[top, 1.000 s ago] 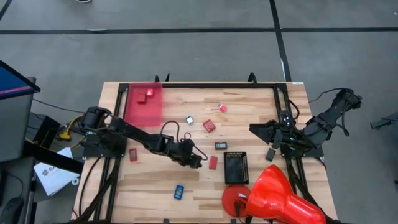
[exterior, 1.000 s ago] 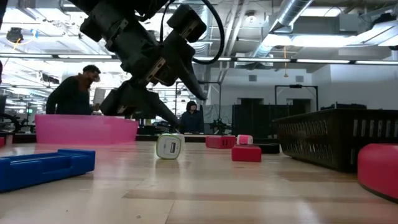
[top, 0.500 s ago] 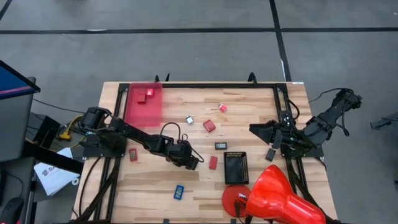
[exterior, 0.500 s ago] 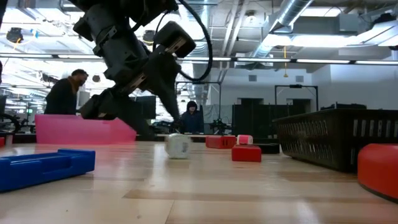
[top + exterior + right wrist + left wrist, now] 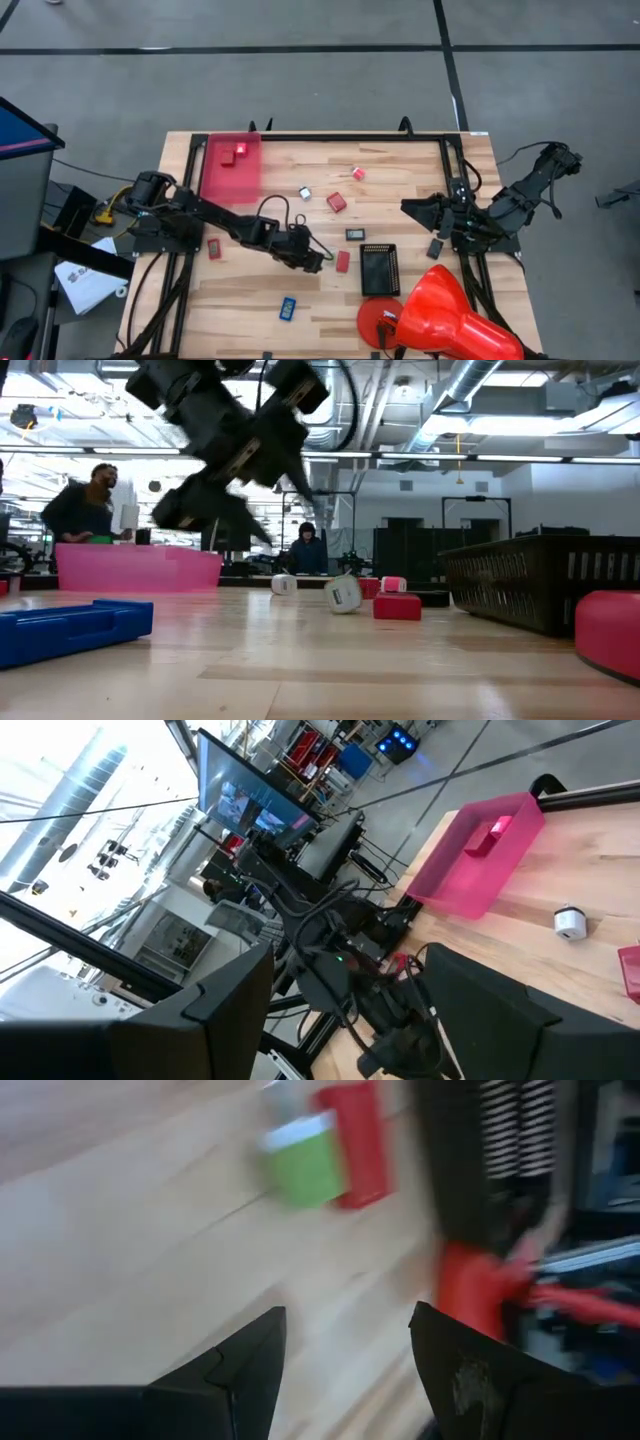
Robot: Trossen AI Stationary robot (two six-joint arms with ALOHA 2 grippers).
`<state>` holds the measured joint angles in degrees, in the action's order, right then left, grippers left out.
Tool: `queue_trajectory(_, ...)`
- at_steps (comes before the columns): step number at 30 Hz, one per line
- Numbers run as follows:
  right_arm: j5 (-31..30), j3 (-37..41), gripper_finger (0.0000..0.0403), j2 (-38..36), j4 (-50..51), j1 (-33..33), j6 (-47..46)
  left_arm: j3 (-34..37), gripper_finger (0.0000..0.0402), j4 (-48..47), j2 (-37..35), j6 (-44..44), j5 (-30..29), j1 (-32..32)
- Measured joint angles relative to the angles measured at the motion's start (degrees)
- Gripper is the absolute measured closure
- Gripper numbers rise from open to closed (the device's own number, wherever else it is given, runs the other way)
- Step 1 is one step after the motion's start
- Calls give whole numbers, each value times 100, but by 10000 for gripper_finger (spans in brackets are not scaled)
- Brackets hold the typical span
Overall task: Pick & Place Office items
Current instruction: Put the green charger adapter into the pink bin
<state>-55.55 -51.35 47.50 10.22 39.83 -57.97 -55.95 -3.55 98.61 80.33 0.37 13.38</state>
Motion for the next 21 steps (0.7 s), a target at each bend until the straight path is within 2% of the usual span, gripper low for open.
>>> queue_trajectory(6,0,0,147,3,53,0,38,-62,194,-112,0,-83,-243,-189)
queue_trajectory(8,3,0,147,7,323,14,-55,-45,195,-218,-93,-538,-424,-227)
queue_trajectory(11,9,0,147,7,1134,72,-749,-62,195,-255,-580,-1430,-1126,-218)
queue_trajectory(14,184,2,147,8,2145,70,-1745,-65,195,-1198,-1381,-1845,-2130,-206)
queue_trajectory(18,965,2,147,279,3330,-57,-2918,-62,195,-3071,-2640,-1697,-3537,-145)
queue_trajectory(21,1657,9,147,641,3313,-337,-3021,-60,195,-3921,-3482,-1612,-3853,-150)
